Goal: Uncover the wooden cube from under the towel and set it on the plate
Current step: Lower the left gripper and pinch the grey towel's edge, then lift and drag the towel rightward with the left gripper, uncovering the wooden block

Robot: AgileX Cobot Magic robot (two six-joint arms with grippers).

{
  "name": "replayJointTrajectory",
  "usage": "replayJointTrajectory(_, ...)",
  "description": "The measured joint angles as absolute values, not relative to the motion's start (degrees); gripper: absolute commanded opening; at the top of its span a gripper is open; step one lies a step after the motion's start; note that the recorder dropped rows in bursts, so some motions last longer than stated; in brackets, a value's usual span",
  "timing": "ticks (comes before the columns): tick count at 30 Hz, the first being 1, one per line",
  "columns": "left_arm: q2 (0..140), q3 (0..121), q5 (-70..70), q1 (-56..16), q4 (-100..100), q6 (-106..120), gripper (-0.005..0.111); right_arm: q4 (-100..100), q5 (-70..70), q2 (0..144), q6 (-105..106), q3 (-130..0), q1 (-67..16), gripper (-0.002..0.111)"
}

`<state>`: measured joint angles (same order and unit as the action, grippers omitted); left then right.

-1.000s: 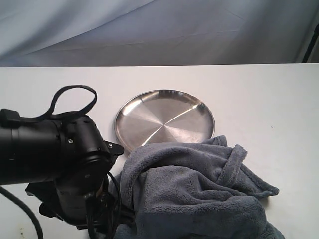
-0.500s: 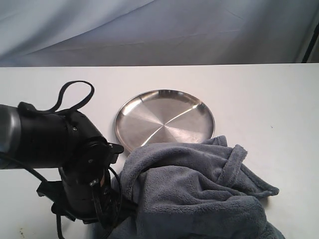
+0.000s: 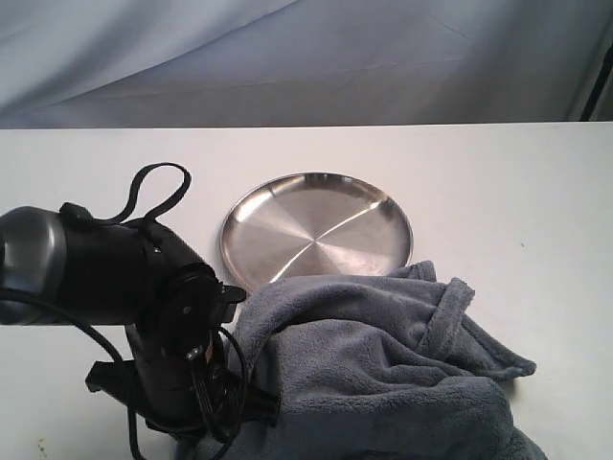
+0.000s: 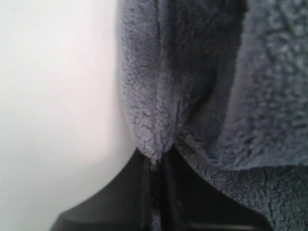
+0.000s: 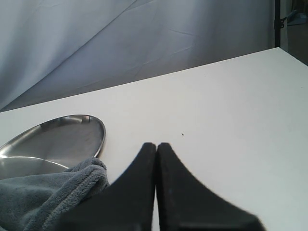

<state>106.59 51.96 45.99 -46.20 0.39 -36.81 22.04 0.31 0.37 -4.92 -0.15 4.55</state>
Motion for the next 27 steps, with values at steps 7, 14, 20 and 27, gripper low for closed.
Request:
replayJointTrajectory(7,101.51,51.85,46.34,-46.20,0.39,-36.71,0.000,22.04,0.31,0.37,-4.92,-0.15,4.55,0.003)
replayJointTrajectory(14,93.85,51.77,46.34,-46.20,-1.58,-36.71,0.000,22.04,0.31,0.37,-4.92,-0.15,4.55,0.003)
replayJointTrajectory(20,88.11,52.83,46.83,-46.20,-4.83,-36.14,0.000,22.04,0.31,0.37,-4.92,-0.15,4.55,0.003)
replayJointTrajectory(27,84.37,60.85,47.08,-46.20,-10.00,-34.28,0.000,22.04,0.31,0.37,-4.92,-0.15,4.55,0.003)
